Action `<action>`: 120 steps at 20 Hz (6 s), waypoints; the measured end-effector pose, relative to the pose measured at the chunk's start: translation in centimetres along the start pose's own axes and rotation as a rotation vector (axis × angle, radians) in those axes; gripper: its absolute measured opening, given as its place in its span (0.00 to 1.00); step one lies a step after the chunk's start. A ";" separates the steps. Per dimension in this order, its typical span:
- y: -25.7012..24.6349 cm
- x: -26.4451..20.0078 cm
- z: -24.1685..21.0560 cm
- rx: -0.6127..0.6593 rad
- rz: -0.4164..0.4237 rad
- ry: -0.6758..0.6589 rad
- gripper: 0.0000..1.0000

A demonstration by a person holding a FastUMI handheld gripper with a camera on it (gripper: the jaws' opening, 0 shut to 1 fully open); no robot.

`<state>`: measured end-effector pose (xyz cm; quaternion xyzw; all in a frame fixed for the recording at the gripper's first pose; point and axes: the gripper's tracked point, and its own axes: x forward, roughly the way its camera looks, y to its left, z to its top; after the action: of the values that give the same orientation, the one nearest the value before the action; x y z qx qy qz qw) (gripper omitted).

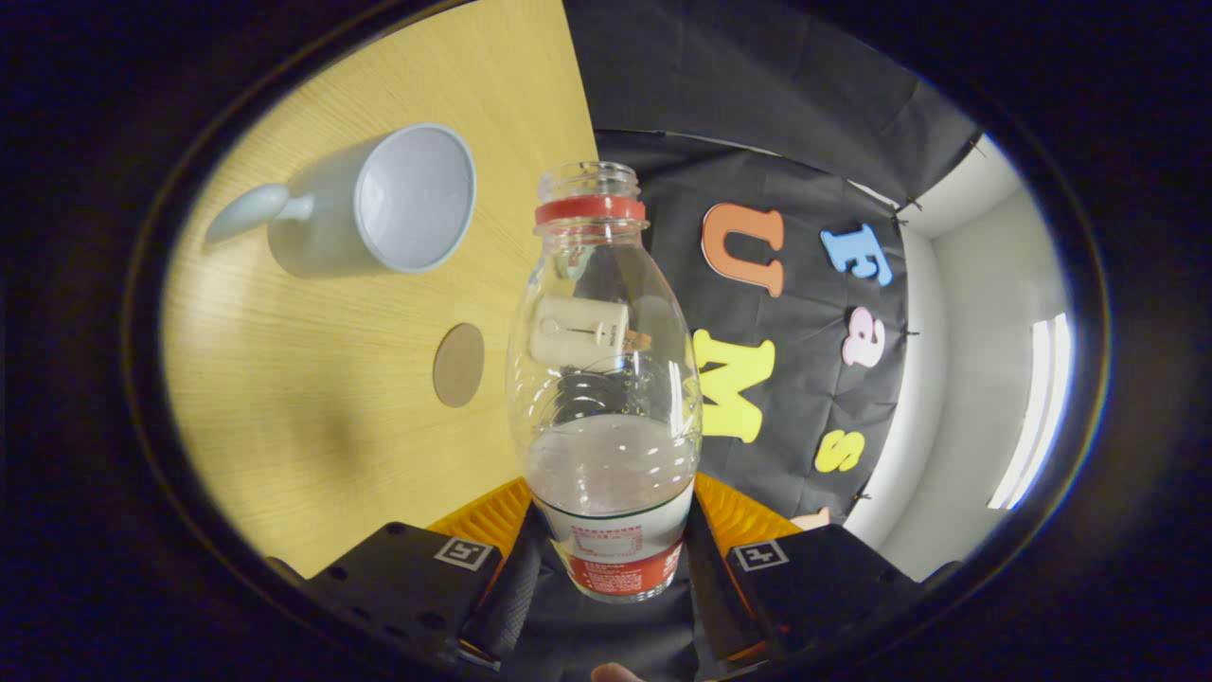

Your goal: Take the bottle from table, then pour the juice into the cup, finally place the bottle on the coaster

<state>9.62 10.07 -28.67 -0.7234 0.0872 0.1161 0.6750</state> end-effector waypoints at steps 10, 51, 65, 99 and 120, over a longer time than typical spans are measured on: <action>2.0 -1.6 0.1 0.590 0.144 -0.023 0.78; -2.4 16.4 4.8 1.588 0.309 -0.257 0.78; 4.9 18.8 6.2 1.585 0.403 -0.165 0.81; -15.7 9.7 -2.4 1.695 0.015 -0.218 1.00; -24.9 -16.5 -8.1 1.608 -0.183 -0.127 1.00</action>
<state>1.25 3.31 0.40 -0.0133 0.0460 0.0028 0.9988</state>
